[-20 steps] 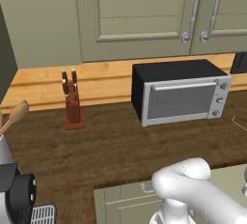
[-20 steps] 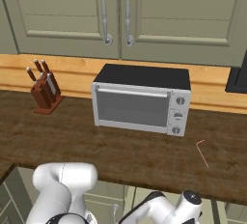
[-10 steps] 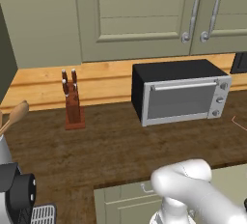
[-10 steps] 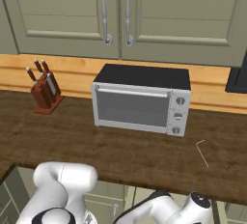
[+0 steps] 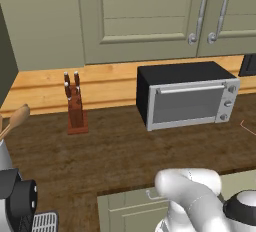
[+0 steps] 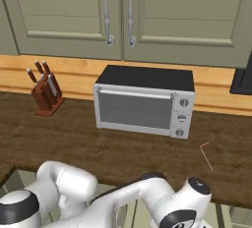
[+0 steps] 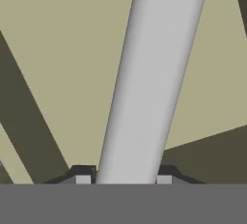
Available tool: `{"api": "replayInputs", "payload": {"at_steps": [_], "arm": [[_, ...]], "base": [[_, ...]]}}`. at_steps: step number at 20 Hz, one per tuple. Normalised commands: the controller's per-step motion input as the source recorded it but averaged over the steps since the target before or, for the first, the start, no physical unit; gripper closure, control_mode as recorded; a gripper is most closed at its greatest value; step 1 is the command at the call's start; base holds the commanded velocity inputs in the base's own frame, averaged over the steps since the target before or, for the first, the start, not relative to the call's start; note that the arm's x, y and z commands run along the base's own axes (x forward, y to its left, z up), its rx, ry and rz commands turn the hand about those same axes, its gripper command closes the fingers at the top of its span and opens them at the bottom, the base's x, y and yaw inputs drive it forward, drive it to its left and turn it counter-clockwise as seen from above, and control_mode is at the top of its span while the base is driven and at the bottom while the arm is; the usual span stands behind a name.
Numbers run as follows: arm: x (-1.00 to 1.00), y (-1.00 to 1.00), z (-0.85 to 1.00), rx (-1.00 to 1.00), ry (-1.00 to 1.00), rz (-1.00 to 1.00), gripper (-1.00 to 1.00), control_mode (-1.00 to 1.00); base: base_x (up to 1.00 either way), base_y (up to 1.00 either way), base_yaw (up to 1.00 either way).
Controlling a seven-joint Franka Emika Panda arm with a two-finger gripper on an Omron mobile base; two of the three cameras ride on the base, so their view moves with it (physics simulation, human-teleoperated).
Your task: Pick the rolling pin from the drawer and place it on the counter.
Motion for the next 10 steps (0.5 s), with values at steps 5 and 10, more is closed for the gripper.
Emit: {"api": "replayInputs", "payload": {"at_steps": [5, 10], "arm": [[0.02, 0.84, 1.0, -0.04, -0.06, 0.0, 1.0, -1.0], [0.65, 0.83, 0.69, 0.0, -0.04, 0.04, 1.0, -1.0]], "base": [[0.0, 0.0, 0.0], [0.0, 0.0, 0.0]]}}
